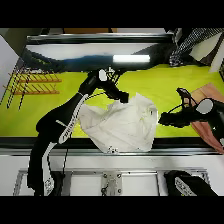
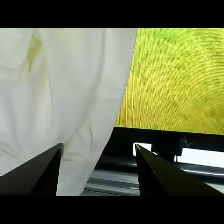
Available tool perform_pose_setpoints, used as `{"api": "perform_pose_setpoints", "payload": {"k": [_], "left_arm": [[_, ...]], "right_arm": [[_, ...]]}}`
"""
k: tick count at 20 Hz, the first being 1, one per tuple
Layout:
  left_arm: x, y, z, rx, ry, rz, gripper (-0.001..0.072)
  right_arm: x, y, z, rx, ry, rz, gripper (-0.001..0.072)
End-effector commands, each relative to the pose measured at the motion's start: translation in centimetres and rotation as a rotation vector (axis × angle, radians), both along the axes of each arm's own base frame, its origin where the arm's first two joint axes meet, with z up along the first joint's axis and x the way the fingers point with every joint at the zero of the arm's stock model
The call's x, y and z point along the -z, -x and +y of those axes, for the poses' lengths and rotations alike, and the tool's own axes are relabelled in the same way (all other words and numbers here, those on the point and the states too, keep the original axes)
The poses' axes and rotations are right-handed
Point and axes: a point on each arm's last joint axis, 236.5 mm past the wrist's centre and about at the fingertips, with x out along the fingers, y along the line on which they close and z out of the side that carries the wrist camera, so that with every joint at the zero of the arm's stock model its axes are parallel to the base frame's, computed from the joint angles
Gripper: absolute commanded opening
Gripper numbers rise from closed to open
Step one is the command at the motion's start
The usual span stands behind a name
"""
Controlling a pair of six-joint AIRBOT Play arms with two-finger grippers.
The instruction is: Fold the clothes and pants, and hang the long-sleeved shirts on hangers.
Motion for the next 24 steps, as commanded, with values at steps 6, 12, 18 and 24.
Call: {"api": "perform_pose_setpoints", "payload": {"k": [6,12,18,24], "left_arm": [[3.5,1.2,-2.5,0.013,0.016,0.028,0.0705],[3.2,-0.2,-1.3,-0.076,0.019,0.055,0.0053],[1.4,-1.6,2.2,-0.140,0.009,0.098,0.0015],[-7.2,-0.9,8.7,-0.187,-0.061,-0.049,0.0014]], "right_arm": [[5.3,4.3,2.3,0.077,-0.104,0.213,0.0493],[8.9,7.5,5.1,-0.028,-0.086,0.352,0.0493],[11.1,8.6,6.8,-0.100,-0.059,0.412,0.0316],[5.5,2.6,2.4,-0.158,0.102,0.200,0.0013]]}}
